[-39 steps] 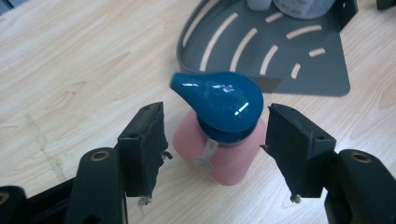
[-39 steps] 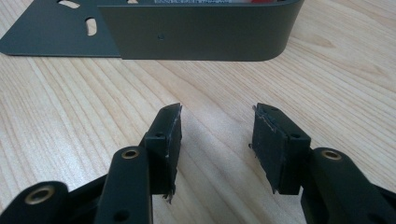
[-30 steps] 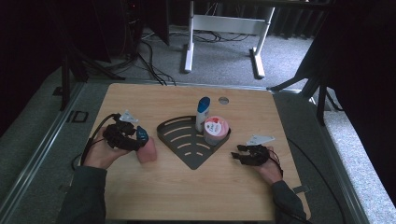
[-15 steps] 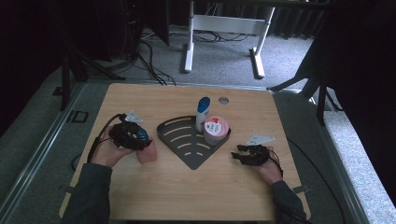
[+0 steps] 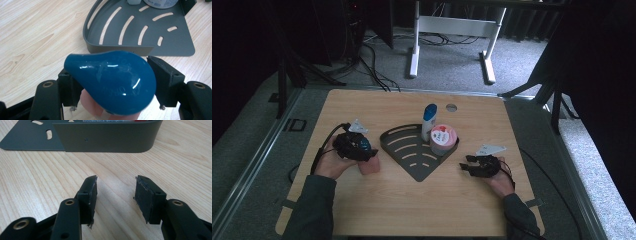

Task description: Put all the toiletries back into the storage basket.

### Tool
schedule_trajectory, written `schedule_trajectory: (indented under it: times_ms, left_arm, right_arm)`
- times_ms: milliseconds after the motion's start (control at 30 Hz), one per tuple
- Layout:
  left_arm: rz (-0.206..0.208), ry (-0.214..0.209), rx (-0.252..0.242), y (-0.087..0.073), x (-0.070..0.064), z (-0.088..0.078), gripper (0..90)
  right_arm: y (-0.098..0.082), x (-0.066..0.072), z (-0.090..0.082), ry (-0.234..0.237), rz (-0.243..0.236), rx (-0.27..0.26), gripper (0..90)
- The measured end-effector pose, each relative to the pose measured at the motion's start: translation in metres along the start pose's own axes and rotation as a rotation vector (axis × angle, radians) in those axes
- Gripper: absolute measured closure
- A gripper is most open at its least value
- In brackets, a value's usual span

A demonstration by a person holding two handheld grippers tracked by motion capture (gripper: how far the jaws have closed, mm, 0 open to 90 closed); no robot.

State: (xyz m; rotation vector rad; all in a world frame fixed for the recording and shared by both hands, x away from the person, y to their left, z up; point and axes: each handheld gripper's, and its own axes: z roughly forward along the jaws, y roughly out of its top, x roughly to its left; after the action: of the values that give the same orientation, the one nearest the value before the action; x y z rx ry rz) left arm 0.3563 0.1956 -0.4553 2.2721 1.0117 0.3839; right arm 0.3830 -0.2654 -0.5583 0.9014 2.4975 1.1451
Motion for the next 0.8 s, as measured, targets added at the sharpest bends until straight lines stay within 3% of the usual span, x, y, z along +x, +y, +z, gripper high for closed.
schedule_trajectory:
  times_ms: [400, 800]
  left_arm:
    - [-0.011, -0.025, -0.025, -0.0007, 0.0024, -0.0014, 50.5]
    - [-0.032, -0.021, -0.027, -0.0006, 0.0023, -0.0031, 52.7]
  right_arm:
    - [0.0, 0.0001, 0.0, 0.0, 0.0, 0.0, 52.1]
    - [0.0, 0.0003, 0.0, 0.0, 0.0, 0.0, 51.9]
